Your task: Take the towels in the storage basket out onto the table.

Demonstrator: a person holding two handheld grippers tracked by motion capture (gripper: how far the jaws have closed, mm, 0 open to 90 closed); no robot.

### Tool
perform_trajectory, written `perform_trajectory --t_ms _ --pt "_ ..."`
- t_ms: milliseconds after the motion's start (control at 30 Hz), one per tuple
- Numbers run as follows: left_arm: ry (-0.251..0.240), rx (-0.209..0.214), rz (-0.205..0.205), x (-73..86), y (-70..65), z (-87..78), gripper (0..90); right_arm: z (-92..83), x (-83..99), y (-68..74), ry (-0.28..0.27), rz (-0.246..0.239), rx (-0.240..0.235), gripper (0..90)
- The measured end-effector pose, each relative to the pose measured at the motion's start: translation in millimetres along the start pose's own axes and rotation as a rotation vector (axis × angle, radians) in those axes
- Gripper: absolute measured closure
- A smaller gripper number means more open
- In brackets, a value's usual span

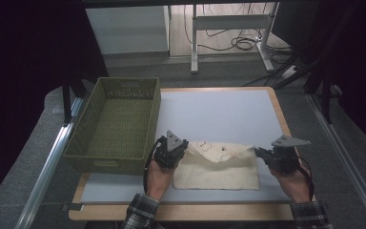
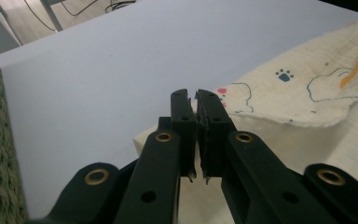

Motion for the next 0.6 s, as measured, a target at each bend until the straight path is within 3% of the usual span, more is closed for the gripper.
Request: perform_trajectory --t_ms 300,600 --pt "-0.016 0.040 -0.007 30.8 -10.1 -25.4 86.2 -15.7 13.2 21.9 0.002 -0.025 -0.016 86.4" --pt "-0.008 0.059 -0.032 61.2 -9.7 -36.8 85.7 -18.4 34.5 41.5 0.017 -0.014 -0.050 86.1"
Point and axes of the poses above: each handheld gripper's, and its own axes: z roughly forward along the jaws, x roughly out of its underside, y roughly to its left, the point moved 7 cm from there along z, roughly forward along the jaws, and after that the axes turned 13 degrees about -z, right-handed, at the moved point
